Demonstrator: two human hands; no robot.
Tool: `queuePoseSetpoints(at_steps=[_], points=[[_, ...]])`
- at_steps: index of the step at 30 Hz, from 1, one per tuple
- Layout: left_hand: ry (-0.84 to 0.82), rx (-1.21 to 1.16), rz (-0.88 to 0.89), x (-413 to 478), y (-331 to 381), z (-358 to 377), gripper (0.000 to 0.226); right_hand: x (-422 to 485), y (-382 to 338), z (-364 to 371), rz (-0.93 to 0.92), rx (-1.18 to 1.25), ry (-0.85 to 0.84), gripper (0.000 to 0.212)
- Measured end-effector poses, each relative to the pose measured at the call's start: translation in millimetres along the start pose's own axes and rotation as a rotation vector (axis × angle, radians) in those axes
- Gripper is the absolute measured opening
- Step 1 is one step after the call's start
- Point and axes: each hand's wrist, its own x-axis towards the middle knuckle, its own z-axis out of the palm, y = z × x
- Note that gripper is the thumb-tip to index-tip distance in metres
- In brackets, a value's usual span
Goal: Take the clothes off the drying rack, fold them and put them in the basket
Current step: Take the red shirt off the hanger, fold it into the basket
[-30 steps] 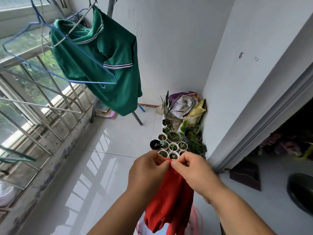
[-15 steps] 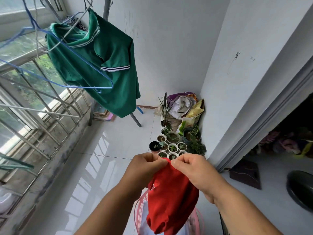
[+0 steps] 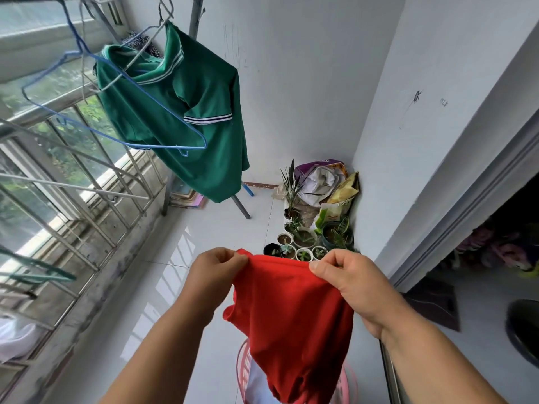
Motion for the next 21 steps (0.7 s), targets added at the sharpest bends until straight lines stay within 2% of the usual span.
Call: queuePoseSetpoints(at_steps=[5, 10, 13, 21], points=[[-0.03, -0.063, 0.088, -8, 18, 7, 0.016, 8, 14, 1, -0.026, -0.162, 0.126, 0.019], [0.078, 0.154, 0.228, -15, 33, 5, 0.011, 7, 9, -8, -0.025, -0.119, 0.089, 0.017], [0.123, 0.26, 0.205, -14, 26, 0, 0.011, 6, 3, -12, -0.068, -0.087, 0.085, 0.018], [0.13, 0.213, 0.135, -13, 25, -4, 0.012, -1, 7, -17, -0.013, -0.014, 0.129, 0.019]])
